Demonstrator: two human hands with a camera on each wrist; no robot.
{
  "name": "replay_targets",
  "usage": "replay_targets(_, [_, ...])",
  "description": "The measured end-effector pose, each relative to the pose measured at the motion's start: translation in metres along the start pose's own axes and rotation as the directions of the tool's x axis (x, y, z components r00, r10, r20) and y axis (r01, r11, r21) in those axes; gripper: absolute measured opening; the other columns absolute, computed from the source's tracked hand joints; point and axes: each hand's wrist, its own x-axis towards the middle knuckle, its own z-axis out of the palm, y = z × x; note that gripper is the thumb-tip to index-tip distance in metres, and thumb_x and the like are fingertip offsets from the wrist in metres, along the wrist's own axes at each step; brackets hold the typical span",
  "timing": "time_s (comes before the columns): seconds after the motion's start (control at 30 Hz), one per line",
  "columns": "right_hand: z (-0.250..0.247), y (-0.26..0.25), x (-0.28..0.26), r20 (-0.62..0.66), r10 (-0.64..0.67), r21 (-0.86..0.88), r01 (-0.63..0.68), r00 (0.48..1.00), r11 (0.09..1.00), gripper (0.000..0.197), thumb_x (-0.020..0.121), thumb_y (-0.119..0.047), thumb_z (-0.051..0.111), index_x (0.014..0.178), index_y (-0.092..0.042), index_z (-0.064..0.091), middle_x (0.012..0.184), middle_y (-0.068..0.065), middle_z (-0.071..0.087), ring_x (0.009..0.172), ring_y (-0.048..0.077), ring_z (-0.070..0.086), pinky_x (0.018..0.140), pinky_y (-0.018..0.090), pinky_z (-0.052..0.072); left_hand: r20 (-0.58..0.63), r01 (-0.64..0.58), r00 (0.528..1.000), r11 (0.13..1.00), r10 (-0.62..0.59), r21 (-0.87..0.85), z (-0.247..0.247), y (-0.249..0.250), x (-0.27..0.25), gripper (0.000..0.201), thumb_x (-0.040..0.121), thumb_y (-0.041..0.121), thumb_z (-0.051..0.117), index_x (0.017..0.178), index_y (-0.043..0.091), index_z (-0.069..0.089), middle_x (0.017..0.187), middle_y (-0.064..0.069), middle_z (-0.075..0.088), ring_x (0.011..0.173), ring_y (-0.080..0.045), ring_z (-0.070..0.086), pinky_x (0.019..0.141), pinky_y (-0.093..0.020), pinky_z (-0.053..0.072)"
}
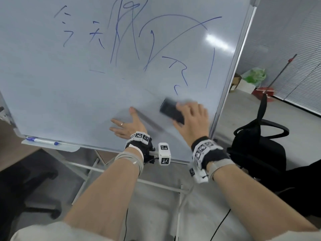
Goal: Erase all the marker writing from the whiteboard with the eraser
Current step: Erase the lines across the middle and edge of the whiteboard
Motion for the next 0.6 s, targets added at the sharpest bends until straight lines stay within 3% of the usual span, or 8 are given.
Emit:
replay_targets(0.1, [0.016,-0.007,-0.026,0.157,-0.105,-0.041,0.112,0.982,0.993,0.053,0.068,-0.033,0.087,0.113,-0.021,0.064,0.107,0.006,0.060,0.092,0.027,0.053,0.083,0.038,0.033,-0.022,0.009,1.000,1.000,-0.008,0.012,0.002,0.003,0.004,0.098,0.082,0.078,0.042,0.157,0.030,0.002,0.165,-0.004,-0.008,0.152,-0.030,-0.002,0.123,-0.047,0.003])
replay_targets(0.2, [0.002,-0.001,0.010,-0.069,0.093,0.004,-0.093,0.993,0.996,0.047,0.075,-0.039,0.077,0.115,-0.018,0.063,0.108,0.008,0.060,0.094,0.030,0.053,0.081,0.041,0.037,-0.040,-0.005,0.999,1.000,0.005,-0.004,-0.001,0.011,0.013,0.097,0.082,0.078,0.041,0.157,0.031,0.001,0.165,-0.001,-0.008,0.153,-0.027,-0.003,0.123,-0.049,0.002])
replay_targets(0.27, [-0.013,0.005,0.046,-0.240,0.215,0.034,-0.213,0.947,0.976,0.045,0.078,-0.041,0.073,0.114,-0.016,0.064,0.110,0.008,0.061,0.096,0.029,0.051,0.083,0.040,0.039,-0.039,-0.034,0.999,0.999,0.034,-0.007,-0.003,0.020,0.017,0.097,0.083,0.077,0.042,0.157,0.032,0.000,0.165,0.002,-0.010,0.153,-0.023,-0.006,0.120,-0.050,0.002])
replay_targets(0.33, [-0.017,0.000,0.064,-0.294,0.262,0.036,-0.263,0.919,0.964,0.045,0.080,-0.043,0.072,0.114,-0.015,0.064,0.112,0.008,0.060,0.098,0.029,0.050,0.084,0.039,0.038,-0.035,-0.059,0.998,0.998,0.059,-0.009,-0.005,0.030,0.018,0.097,0.083,0.075,0.045,0.157,0.031,0.000,0.165,0.003,-0.010,0.153,-0.021,-0.007,0.120,-0.048,0.001])
replay_targets(0.4, [-0.009,-0.017,0.058,-0.215,0.234,0.039,-0.231,0.948,0.972,0.045,0.078,-0.040,0.074,0.115,-0.018,0.062,0.113,0.006,0.059,0.099,0.029,0.050,0.084,0.040,0.039,-0.027,-0.066,0.997,0.998,0.066,-0.003,-0.007,0.036,0.017,0.098,0.083,0.074,0.046,0.157,0.029,0.000,0.165,0.003,-0.010,0.153,-0.020,-0.007,0.120,-0.046,0.000])
replay_targets(0.47, [0.009,-0.035,0.035,-0.041,0.097,0.011,-0.096,0.994,0.995,0.049,0.072,-0.035,0.079,0.116,-0.021,0.062,0.112,0.006,0.058,0.099,0.030,0.051,0.083,0.041,0.038,-0.016,-0.065,0.998,0.998,0.064,-0.001,-0.010,0.039,0.018,0.099,0.083,0.074,0.047,0.157,0.029,0.000,0.165,0.003,-0.010,0.153,-0.020,-0.007,0.120,-0.046,0.001])
replay_targets(0.53, [0.019,-0.044,0.020,0.076,-0.002,-0.038,0.005,0.997,0.999,0.051,0.071,-0.034,0.082,0.117,-0.023,0.062,0.112,0.006,0.058,0.099,0.030,0.052,0.084,0.040,0.036,-0.017,-0.073,0.997,0.997,0.073,-0.006,-0.015,0.043,0.023,0.099,0.082,0.074,0.047,0.157,0.030,0.000,0.165,0.003,-0.010,0.153,-0.021,-0.007,0.120,-0.047,0.001])
replay_targets(0.6, [0.012,-0.039,0.028,-0.012,0.117,-0.008,-0.117,0.993,0.993,0.051,0.074,-0.036,0.079,0.120,-0.021,0.061,0.116,0.006,0.059,0.102,0.029,0.052,0.085,0.040,0.037,-0.018,-0.075,0.997,0.997,0.075,-0.001,-0.019,0.047,0.028,0.098,0.083,0.074,0.046,0.157,0.030,0.000,0.165,0.002,-0.009,0.153,-0.021,-0.006,0.120,-0.046,0.002])
